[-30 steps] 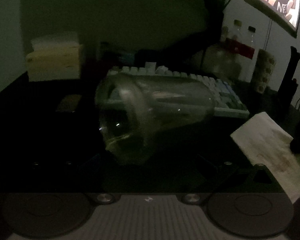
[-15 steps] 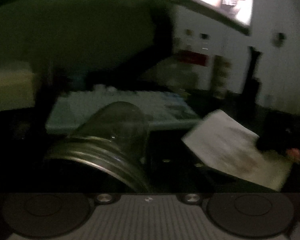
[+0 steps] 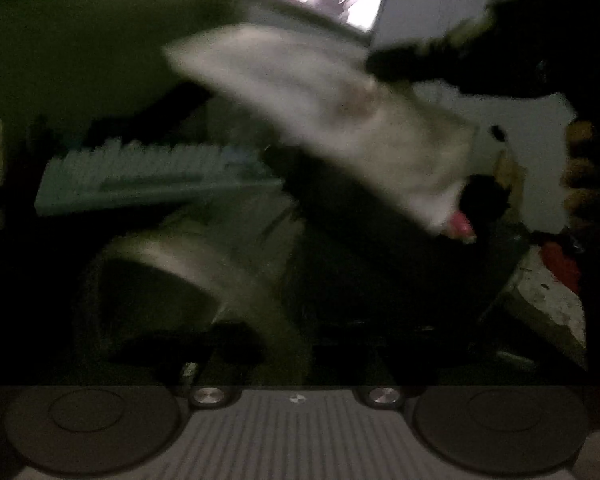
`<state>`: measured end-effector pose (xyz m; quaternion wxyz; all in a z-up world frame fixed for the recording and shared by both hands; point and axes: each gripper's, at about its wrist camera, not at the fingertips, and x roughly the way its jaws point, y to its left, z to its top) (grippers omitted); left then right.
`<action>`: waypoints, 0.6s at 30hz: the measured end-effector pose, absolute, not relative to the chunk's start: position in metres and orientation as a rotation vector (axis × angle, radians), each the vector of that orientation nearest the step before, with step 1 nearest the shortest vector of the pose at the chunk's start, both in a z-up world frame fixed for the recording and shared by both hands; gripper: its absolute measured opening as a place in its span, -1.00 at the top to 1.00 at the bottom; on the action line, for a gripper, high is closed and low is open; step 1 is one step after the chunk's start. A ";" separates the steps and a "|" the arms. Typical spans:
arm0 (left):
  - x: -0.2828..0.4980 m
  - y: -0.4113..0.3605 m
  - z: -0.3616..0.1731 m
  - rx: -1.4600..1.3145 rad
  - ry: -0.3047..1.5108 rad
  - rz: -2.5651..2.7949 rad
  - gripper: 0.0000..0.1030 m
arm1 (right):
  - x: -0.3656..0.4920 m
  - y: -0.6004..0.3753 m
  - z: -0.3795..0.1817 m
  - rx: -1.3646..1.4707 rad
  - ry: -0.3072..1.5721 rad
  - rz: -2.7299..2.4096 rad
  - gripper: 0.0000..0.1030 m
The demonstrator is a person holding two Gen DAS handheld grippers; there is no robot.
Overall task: Clean container
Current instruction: 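Grasp the clear glass jar rim with the left tool while the right tool brings the tissue, then push the tissue into the jar mouth with the right tool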
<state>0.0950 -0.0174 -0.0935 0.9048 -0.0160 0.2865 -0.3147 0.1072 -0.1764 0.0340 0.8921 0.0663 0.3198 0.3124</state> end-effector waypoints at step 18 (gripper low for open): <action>0.097 -0.005 -0.104 -0.083 0.544 -0.669 -0.36 | 0.132 -0.156 -0.013 0.016 0.789 0.635 0.85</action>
